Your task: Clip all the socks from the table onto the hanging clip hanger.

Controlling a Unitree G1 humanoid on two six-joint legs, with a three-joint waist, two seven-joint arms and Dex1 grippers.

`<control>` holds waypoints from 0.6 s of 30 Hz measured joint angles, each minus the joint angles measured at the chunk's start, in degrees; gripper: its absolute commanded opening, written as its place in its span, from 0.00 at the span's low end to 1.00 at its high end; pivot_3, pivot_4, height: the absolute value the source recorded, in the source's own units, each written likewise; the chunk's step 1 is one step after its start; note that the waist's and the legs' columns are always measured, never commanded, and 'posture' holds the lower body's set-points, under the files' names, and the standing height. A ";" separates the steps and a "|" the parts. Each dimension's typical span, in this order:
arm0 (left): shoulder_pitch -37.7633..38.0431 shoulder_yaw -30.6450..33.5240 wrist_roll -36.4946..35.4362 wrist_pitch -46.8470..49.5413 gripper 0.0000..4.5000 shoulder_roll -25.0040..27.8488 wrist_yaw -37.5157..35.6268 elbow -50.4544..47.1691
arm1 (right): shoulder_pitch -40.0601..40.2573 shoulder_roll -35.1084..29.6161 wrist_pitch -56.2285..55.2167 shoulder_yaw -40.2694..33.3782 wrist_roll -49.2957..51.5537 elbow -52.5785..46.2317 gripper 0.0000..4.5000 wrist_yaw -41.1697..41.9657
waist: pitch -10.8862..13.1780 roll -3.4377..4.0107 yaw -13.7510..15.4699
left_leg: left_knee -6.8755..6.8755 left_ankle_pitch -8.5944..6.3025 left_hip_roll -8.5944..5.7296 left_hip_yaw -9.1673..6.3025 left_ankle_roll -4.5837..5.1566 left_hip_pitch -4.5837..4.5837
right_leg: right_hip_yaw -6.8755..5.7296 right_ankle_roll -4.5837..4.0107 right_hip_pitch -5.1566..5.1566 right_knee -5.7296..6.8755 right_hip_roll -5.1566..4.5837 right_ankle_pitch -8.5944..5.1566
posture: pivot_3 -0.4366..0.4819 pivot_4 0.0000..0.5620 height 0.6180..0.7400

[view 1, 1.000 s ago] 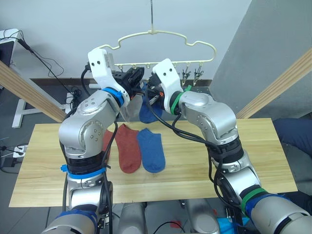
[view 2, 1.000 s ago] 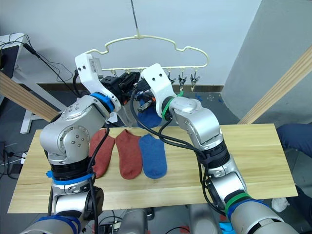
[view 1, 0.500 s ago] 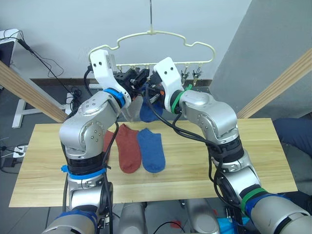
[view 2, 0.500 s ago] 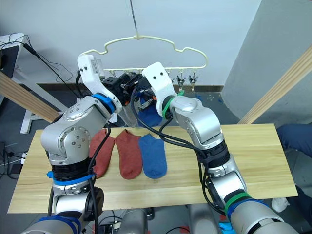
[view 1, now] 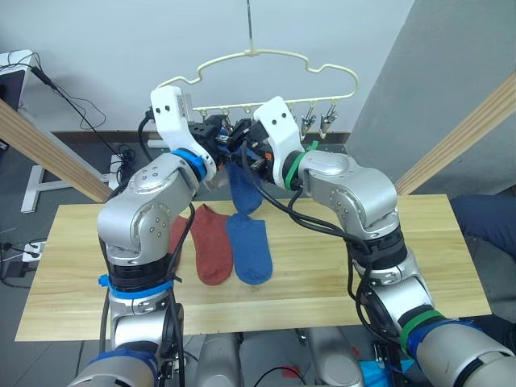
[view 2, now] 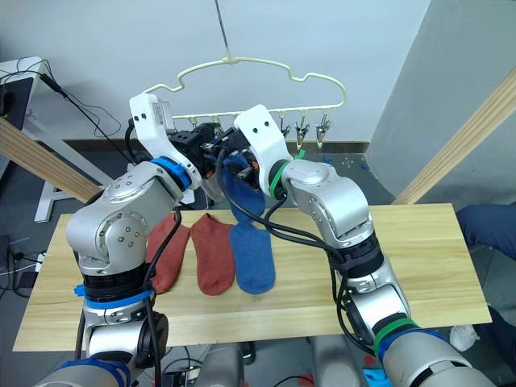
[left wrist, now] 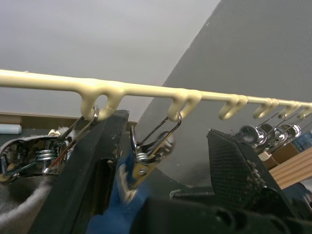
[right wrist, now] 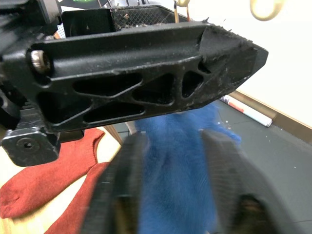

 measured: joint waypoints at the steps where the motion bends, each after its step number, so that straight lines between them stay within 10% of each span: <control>1: 0.08 -0.18 -0.02 0.01 0.66 0.15 -0.08 -0.20 | 0.01 -0.13 0.10 0.03 0.03 -0.22 0.76 0.00 | 0.00 0.00 0.00 | 0.02 0.01 0.00 -0.01 -0.01 0.00 | -0.01 0.00 0.00 0.02 0.00 0.00 | 0.25 0.59 1.00; 18: 14.06 4.24 -6.32 5.84 0.66 12.58 -5.36 -16.24 | 7.99 -8.26 6.36 0.97 3.66 -11.06 0.82 2.02 | -0.05 -0.06 0.27 | 0.02 0.03 0.00 -0.03 -0.05 0.00 | 0.03 0.00 -0.03 0.04 0.03 -0.01 | 0.31 0.58 1.00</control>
